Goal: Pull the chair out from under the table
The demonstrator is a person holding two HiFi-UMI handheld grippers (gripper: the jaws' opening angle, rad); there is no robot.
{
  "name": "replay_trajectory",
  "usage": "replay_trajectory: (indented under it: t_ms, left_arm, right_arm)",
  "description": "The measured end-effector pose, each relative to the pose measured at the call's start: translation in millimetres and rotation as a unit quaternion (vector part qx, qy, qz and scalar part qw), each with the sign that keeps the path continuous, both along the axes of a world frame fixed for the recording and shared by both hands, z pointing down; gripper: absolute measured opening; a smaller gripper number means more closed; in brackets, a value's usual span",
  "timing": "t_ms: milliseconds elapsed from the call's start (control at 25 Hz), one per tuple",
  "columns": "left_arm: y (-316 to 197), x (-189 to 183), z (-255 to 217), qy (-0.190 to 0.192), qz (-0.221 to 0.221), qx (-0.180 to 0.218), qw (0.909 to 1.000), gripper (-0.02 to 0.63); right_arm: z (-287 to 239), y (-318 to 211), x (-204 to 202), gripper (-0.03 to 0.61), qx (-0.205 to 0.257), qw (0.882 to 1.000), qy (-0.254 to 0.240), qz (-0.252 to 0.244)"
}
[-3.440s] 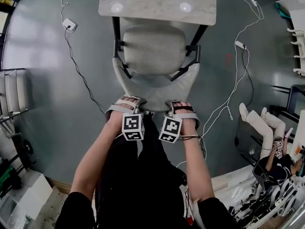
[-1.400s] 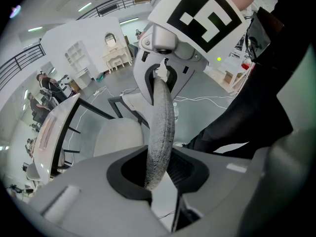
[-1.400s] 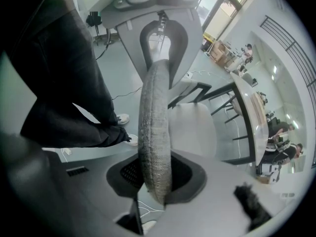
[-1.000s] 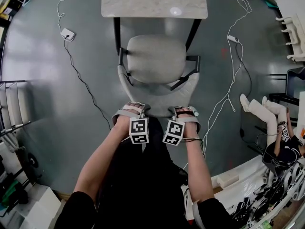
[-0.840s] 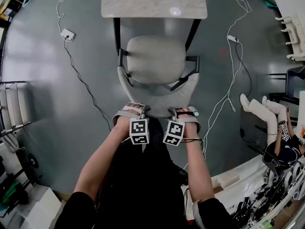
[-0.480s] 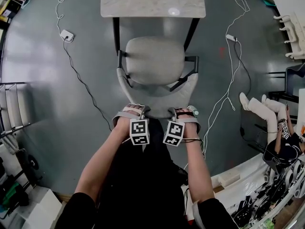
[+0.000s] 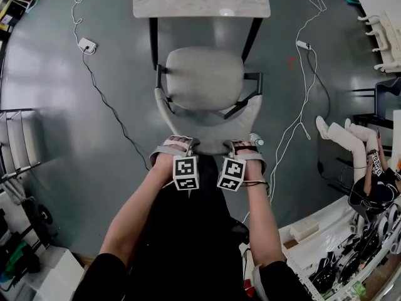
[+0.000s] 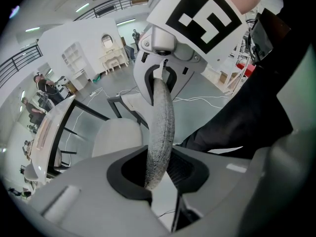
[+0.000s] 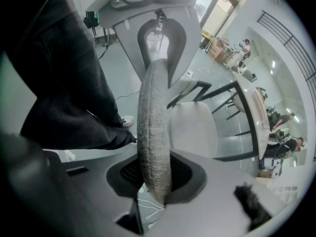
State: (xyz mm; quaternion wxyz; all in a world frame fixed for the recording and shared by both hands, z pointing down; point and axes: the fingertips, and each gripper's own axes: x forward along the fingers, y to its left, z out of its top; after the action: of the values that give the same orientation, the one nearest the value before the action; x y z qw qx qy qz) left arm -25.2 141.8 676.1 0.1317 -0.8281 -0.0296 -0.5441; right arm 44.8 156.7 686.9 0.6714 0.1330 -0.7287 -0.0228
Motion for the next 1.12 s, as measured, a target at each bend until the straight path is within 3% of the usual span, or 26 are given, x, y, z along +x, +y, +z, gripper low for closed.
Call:
replay_trajectory:
  t_ms: [1120]
  left_arm:
    - [15.5, 6.1, 2.6, -0.023, -0.048, -0.016, 0.9985, 0.098]
  right_arm:
    - [-0.4, 13.7, 5.5, 0.086, -0.015, 1.0, -0.011, -0.014]
